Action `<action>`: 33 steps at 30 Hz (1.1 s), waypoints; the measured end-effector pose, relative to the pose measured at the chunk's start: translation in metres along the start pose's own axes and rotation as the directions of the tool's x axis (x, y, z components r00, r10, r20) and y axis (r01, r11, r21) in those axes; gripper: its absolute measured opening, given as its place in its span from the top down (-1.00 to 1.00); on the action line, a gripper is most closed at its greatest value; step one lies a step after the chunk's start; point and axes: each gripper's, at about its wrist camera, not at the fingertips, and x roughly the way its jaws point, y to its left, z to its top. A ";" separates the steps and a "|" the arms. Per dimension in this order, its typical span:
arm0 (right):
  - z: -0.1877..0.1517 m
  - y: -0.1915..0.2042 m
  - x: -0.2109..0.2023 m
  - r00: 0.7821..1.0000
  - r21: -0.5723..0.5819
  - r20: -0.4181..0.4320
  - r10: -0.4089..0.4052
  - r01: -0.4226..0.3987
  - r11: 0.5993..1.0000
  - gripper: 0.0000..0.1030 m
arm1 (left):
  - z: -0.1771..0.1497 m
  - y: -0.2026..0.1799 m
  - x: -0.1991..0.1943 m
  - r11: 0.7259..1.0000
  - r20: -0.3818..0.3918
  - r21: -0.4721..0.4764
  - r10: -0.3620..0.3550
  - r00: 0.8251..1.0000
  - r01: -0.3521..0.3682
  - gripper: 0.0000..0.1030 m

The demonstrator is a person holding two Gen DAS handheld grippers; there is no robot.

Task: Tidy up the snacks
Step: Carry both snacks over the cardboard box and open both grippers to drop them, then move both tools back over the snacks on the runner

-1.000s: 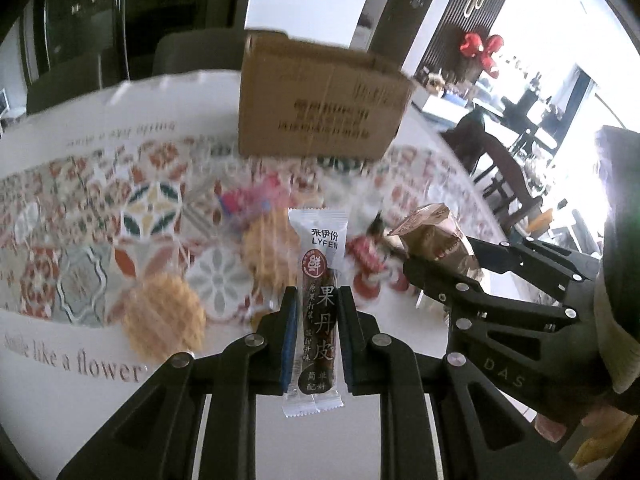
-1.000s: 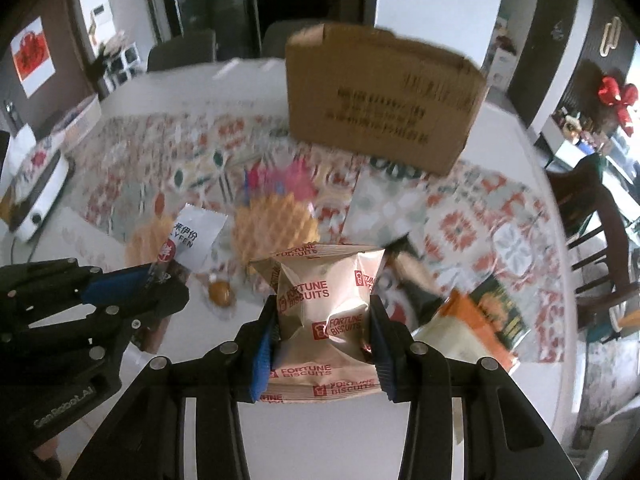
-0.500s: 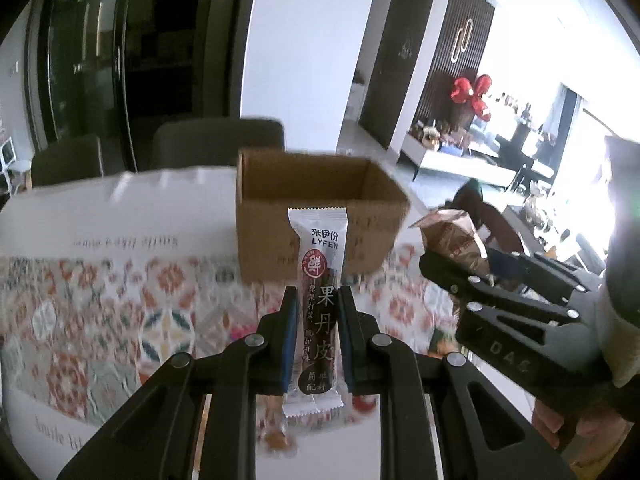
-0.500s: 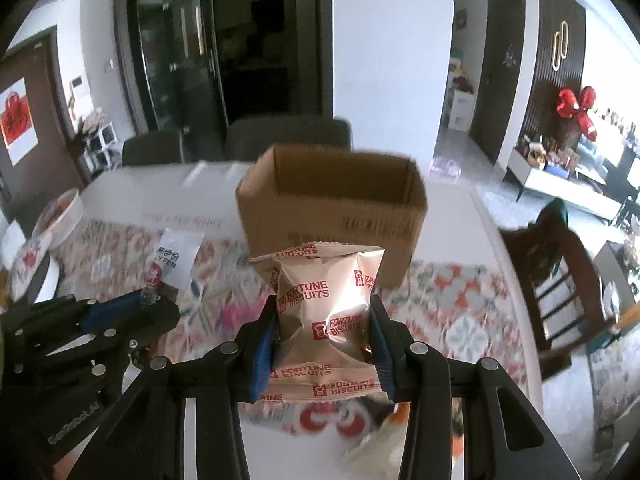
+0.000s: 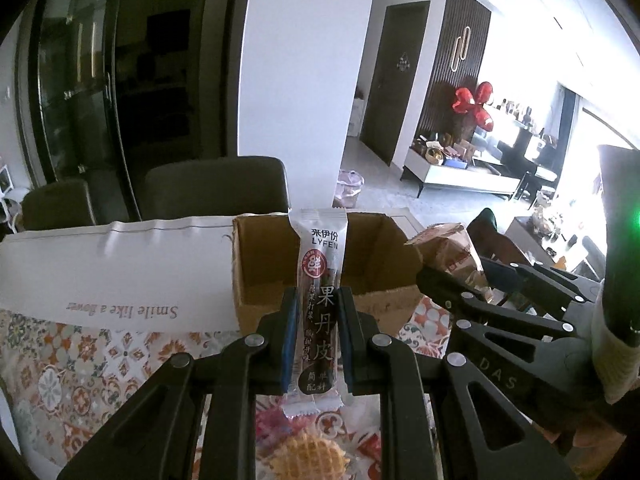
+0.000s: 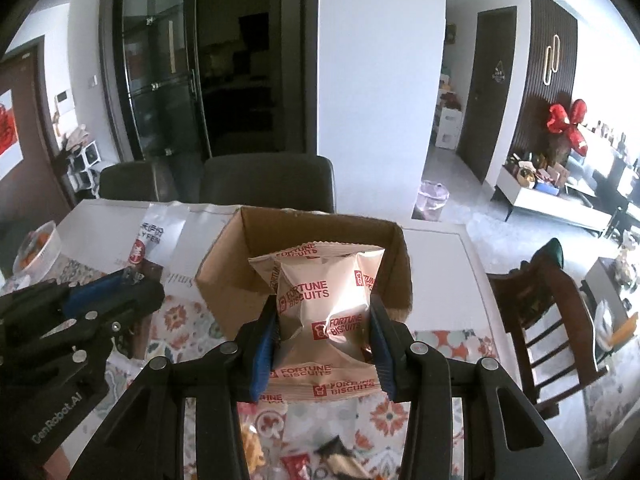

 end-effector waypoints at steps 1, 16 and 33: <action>0.003 0.001 0.003 1.000 -0.001 -0.004 -0.001 0.001 1.000 0.17 | 0.004 0.001 0.006 1.000 -0.012 -0.006 -0.002 1.000 0.002 0.62; 0.039 -0.026 0.109 0.956 0.081 -0.276 0.101 -0.082 0.993 0.15 | 0.035 0.010 0.104 0.999 -0.253 -0.042 -0.025 0.967 0.015 0.49; 0.027 -0.019 0.055 0.986 -0.004 -0.164 -0.026 0.026 1.000 -0.25 | 0.008 0.020 0.036 0.988 -0.189 0.030 0.154 0.970 -0.151 -0.37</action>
